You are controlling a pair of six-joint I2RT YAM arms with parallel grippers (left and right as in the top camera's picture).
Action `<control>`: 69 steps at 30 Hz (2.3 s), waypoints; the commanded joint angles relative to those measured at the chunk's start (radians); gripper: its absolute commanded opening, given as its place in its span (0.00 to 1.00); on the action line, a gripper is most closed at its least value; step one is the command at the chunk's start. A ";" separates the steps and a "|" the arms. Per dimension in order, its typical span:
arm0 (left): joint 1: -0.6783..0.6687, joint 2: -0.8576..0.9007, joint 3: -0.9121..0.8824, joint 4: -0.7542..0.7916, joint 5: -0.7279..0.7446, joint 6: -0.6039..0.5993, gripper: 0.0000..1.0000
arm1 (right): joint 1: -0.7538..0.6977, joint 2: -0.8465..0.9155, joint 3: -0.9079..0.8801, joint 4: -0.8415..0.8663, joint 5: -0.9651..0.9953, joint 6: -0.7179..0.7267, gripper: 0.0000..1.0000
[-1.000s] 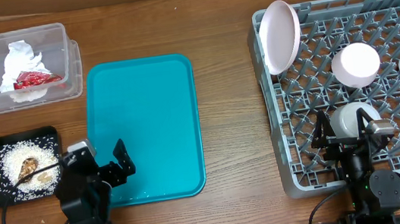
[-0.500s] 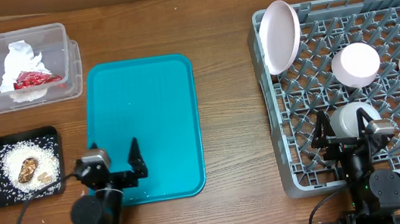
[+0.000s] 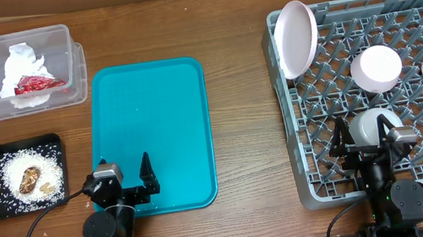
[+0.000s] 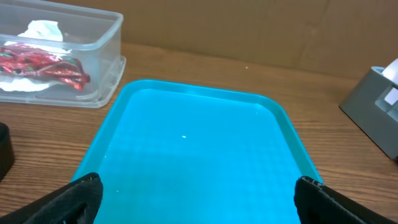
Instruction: Sort waste into correct bins and load items into the dishwasher
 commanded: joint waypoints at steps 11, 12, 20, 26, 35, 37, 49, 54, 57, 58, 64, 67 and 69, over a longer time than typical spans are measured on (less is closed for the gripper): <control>-0.007 -0.139 -0.003 -0.006 -0.037 0.022 1.00 | -0.003 -0.008 -0.010 0.008 0.013 -0.007 1.00; -0.007 -0.139 -0.003 -0.006 -0.037 0.022 1.00 | -0.003 -0.008 -0.010 0.008 0.013 -0.007 1.00; -0.006 -0.138 -0.003 -0.005 -0.037 0.022 1.00 | -0.003 -0.008 -0.010 0.008 0.013 -0.007 1.00; -0.006 -0.138 -0.003 -0.005 -0.037 0.022 1.00 | -0.003 -0.008 -0.010 0.008 0.013 -0.007 1.00; -0.006 -0.138 -0.003 -0.005 -0.037 0.022 1.00 | -0.003 -0.008 -0.010 0.008 0.013 -0.006 1.00; -0.006 -0.138 -0.003 -0.005 -0.037 0.022 1.00 | -0.003 -0.008 -0.010 0.008 0.013 -0.007 1.00; -0.006 -0.138 -0.003 -0.005 -0.037 0.022 1.00 | -0.003 -0.008 -0.010 0.008 0.013 -0.007 1.00; -0.006 -0.138 -0.003 -0.005 -0.037 0.022 1.00 | -0.003 -0.008 -0.010 0.008 0.013 -0.007 1.00; -0.006 -0.138 -0.003 -0.005 -0.037 0.022 1.00 | -0.003 -0.008 -0.010 0.008 0.013 -0.007 1.00; -0.006 -0.138 -0.003 -0.005 -0.037 0.022 1.00 | -0.003 -0.008 -0.010 0.008 0.013 -0.007 1.00; -0.006 -0.138 -0.003 -0.005 -0.037 0.022 1.00 | -0.003 -0.008 -0.010 0.008 0.013 -0.007 1.00; -0.006 -0.138 -0.003 -0.005 -0.037 0.022 1.00 | -0.003 -0.008 -0.010 0.008 0.013 -0.007 1.00; -0.006 -0.138 -0.003 -0.005 -0.037 0.022 1.00 | -0.003 -0.008 -0.010 0.008 0.013 -0.007 1.00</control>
